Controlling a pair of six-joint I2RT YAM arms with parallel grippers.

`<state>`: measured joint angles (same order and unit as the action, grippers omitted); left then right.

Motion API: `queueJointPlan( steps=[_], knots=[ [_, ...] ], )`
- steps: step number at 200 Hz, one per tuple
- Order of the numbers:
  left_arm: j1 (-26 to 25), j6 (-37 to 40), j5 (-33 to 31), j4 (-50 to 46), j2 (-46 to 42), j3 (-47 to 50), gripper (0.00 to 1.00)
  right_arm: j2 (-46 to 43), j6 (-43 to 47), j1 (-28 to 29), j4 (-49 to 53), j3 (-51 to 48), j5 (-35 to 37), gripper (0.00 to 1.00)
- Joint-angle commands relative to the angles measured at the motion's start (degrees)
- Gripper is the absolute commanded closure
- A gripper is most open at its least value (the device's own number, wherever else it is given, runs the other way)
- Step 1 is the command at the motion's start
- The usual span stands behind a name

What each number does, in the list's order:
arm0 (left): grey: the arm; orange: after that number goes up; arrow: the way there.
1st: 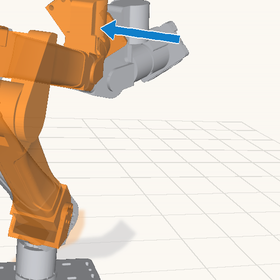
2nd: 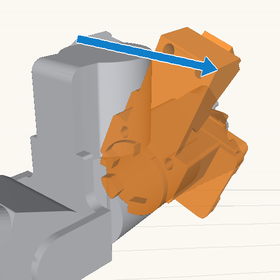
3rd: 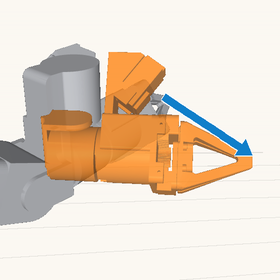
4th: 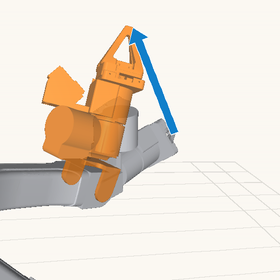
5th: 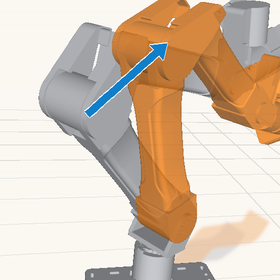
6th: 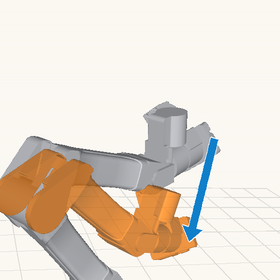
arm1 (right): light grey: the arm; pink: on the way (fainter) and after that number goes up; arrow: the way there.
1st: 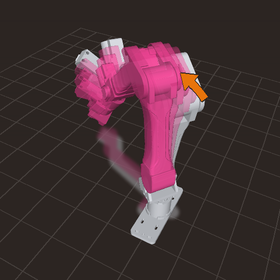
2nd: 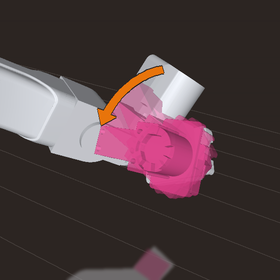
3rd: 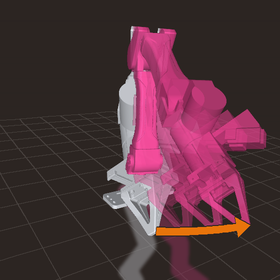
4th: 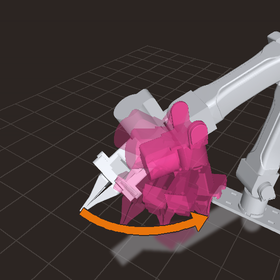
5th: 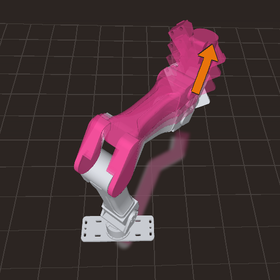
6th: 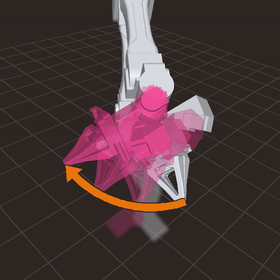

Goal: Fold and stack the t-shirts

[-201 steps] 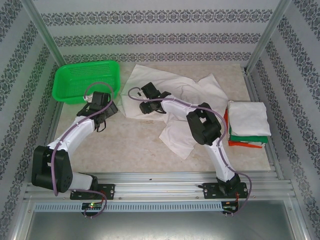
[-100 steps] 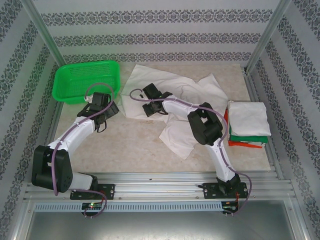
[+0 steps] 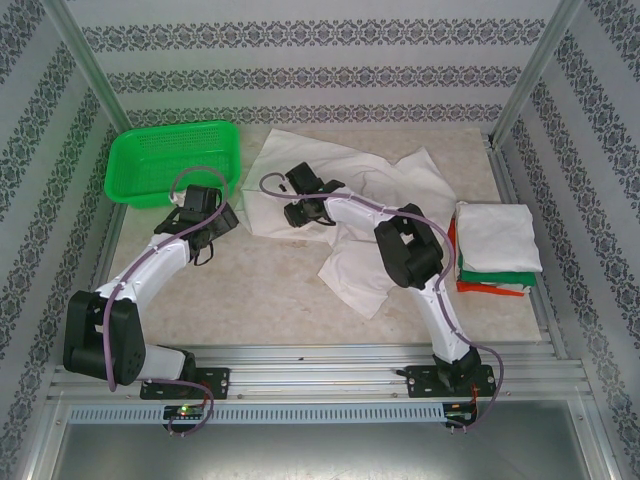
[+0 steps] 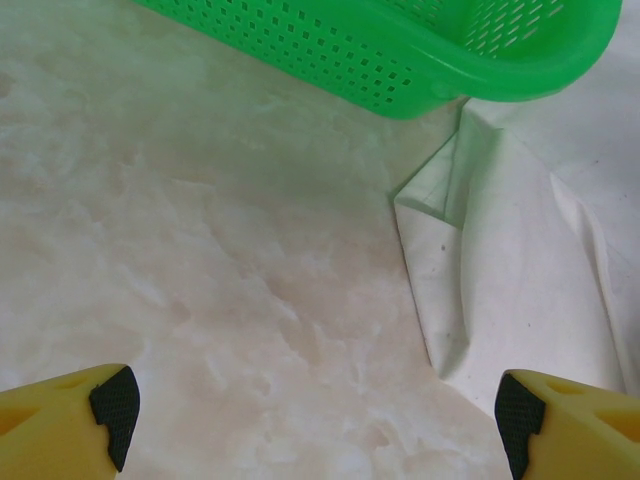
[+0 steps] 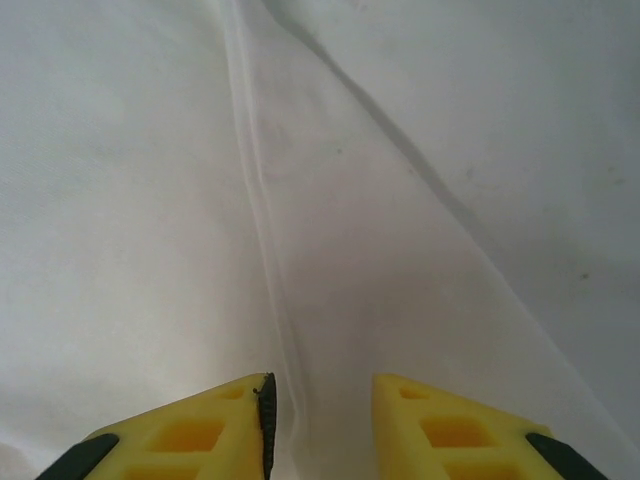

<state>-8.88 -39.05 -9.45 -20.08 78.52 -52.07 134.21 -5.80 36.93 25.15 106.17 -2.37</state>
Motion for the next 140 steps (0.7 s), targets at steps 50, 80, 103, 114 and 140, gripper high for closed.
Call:
queueJointPlan(
  steps=[50, 80, 103, 114, 140],
  knots=[
    [0.56, 0.65, 0.75, 1.36, -0.36, 0.37, 0.07, -0.57, -0.12, -0.64, 2.19, 1.41, -1.41, 1.0],
    [0.54, 0.07, 0.91, 1.01, -0.25, 0.06, 0.07, -6.41, 0.27, -0.2, -1.99, -3.57, -1.28, 1.0],
    [0.55, -2.19, 1.18, 0.5, -0.87, -0.21, 0.07, -12.62, 1.57, 0.44, -6.23, -9.85, -2.2, 1.0],
    [0.55, -3.21, 1.25, 0.49, -1.32, -0.12, 0.07, -15.47, 2.59, 1.08, -7.57, -13.07, -2.79, 1.0],
    [0.54, -4.7, 1.24, 0.3, -2.04, -0.11, 0.07, -22.03, 2.71, 2.57, -10.59, -21.32, -5.67, 1.0]
  ],
)
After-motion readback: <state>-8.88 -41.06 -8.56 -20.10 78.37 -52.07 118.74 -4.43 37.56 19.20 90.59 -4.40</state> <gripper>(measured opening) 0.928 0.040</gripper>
